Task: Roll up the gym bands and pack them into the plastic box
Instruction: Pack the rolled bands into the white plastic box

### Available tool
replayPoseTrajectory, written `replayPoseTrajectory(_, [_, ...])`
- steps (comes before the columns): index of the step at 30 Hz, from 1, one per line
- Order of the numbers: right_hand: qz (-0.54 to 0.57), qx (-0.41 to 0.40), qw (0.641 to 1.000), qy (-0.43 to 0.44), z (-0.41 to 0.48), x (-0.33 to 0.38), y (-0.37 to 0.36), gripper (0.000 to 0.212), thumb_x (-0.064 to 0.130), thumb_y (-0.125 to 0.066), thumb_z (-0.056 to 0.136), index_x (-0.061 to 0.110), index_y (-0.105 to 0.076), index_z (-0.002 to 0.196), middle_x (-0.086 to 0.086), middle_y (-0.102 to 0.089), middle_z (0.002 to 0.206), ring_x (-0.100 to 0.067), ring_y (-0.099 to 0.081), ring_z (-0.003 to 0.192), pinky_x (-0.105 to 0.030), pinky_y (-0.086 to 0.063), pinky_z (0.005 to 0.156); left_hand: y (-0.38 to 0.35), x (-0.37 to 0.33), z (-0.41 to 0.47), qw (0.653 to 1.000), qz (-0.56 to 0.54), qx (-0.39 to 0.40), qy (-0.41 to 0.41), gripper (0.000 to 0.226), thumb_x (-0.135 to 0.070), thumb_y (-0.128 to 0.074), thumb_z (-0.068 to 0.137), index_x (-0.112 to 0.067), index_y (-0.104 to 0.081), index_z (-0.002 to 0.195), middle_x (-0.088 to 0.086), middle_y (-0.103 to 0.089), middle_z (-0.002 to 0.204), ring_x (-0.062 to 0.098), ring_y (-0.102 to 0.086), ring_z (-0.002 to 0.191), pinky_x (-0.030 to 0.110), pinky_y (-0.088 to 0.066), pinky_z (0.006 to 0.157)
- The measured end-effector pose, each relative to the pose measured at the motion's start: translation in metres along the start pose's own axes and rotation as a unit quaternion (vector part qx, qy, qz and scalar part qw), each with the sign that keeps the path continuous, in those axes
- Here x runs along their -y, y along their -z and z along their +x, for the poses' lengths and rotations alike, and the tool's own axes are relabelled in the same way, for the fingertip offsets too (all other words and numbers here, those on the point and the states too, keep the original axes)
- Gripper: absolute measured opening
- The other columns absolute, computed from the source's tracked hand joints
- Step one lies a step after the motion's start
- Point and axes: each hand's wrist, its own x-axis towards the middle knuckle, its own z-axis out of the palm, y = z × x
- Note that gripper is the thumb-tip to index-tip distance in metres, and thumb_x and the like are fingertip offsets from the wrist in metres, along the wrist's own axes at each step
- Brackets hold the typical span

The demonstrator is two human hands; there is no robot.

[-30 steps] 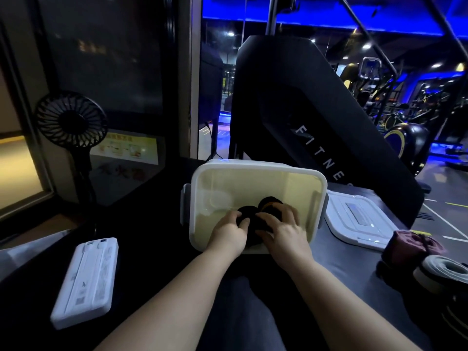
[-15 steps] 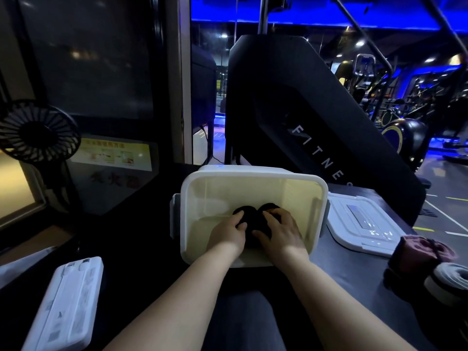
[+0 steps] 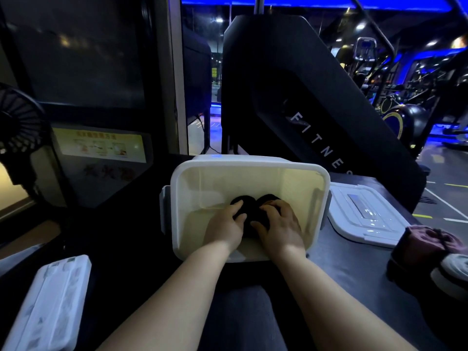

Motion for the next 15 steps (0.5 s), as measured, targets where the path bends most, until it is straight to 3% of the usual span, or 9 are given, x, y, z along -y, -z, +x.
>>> replayPoseTrajectory(4, [-0.002,0.005,1.0,-0.002,0.0,0.0,0.001,0.048,0.045,-0.056,0.092,0.025,-0.05,0.135,0.003,-0.032,0.145,-0.02,-0.034,0.131,-0.031,-0.031,0.106,-0.002,0.0,-0.001,1.0,-0.001,-0.003,0.0,0.044,-0.027,-0.048,0.101,-0.027,-0.044,0.145,-0.002,-0.045,0.149,0.017,-0.041,0.136,0.019,-0.029,0.101])
replayPoseTrajectory(10, [-0.005,0.044,0.999,-0.008,-0.002,0.004,0.01,0.051,0.045,-0.053,0.094,0.025,-0.044,0.141,0.001,-0.028,0.148,-0.021,-0.027,0.138,-0.033,-0.027,0.112,-0.001,-0.008,-0.006,0.999,0.031,0.0,0.022,0.044,-0.03,-0.046,0.102,-0.029,-0.042,0.145,0.0,-0.044,0.149,0.021,-0.042,0.135,0.029,-0.033,0.107])
replayPoseTrajectory(15, [0.015,0.041,0.999,0.027,-0.014,0.007,0.032,0.047,0.032,-0.051,0.098,0.022,-0.043,0.143,-0.002,-0.024,0.155,-0.02,-0.008,0.148,-0.035,-0.018,0.118,0.0,-0.02,-0.021,0.995,0.055,-0.074,0.035,0.044,-0.031,-0.056,0.096,-0.021,-0.049,0.139,0.003,-0.045,0.144,0.021,-0.041,0.132,0.031,-0.032,0.111])
